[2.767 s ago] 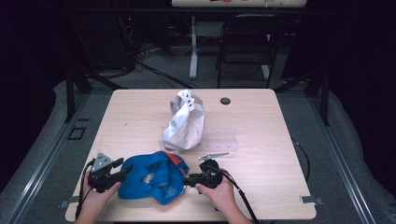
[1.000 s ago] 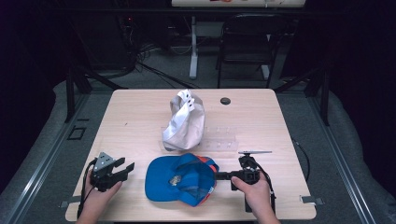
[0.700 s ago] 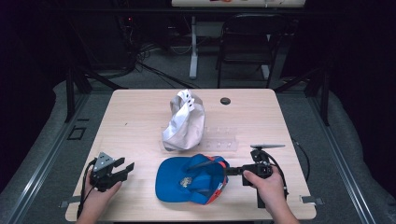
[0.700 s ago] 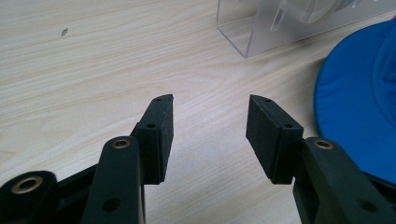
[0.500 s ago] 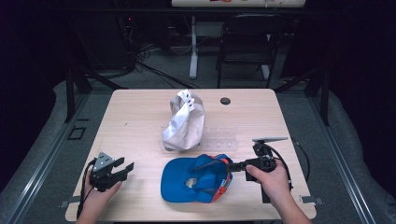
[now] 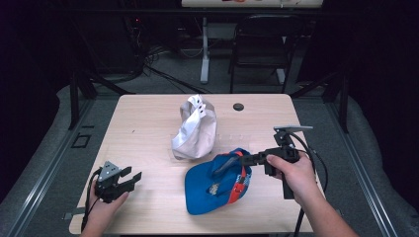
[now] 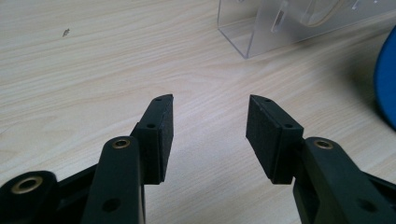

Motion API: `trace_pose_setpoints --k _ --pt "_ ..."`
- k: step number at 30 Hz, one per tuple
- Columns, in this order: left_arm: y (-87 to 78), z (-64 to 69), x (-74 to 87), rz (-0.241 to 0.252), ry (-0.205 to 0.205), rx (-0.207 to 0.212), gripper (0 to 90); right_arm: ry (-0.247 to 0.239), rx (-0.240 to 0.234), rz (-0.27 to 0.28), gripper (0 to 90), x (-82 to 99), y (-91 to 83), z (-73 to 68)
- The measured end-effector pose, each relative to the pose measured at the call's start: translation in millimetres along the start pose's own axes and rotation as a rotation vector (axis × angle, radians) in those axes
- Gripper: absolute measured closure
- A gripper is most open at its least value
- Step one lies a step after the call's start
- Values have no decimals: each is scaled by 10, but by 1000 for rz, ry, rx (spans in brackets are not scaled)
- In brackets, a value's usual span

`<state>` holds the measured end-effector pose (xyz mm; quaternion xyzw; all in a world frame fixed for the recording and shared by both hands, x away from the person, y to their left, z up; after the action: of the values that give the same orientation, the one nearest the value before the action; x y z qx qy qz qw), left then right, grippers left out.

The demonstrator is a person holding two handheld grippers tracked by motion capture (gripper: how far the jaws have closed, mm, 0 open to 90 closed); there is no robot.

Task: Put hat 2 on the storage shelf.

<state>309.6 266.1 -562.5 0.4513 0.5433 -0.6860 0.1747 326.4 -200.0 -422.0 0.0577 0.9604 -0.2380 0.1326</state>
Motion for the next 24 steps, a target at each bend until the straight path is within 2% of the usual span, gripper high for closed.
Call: trace_pose_setpoints --k 2,5,9,17,22,24 --pt "0 2 0 -1 1 -1 518 -16 -29 1 792 -51 -49 -82" --pt "-2 3 -2 1 2 0 518 -9 -44 15 792 -70 -61 -131" --pt "-13 10 -7 7 5 -3 519 -15 -92 43 792 -118 -135 -232" --pt "-19 15 -12 -4 17 -1 519 -29 -94 94 792 -184 -311 -328" --pt "-14 16 -12 -1 18 1 519 -18 -92 125 792 -220 -412 -328" --pt "-11 21 -13 0 16 1 519 -6 -109 147 792 -250 -466 -322"
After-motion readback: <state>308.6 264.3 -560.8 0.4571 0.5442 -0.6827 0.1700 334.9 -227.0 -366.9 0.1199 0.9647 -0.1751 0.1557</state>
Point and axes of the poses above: each handheld gripper's, and its own axes: y roughly forward along the jaws, x roughly out of its underside, z roughly to its right, the point moved 2 cm from there along y, roughly forward along the jaws, and after that the axes turned 4 degrees about -x, right-handed, at the moved point
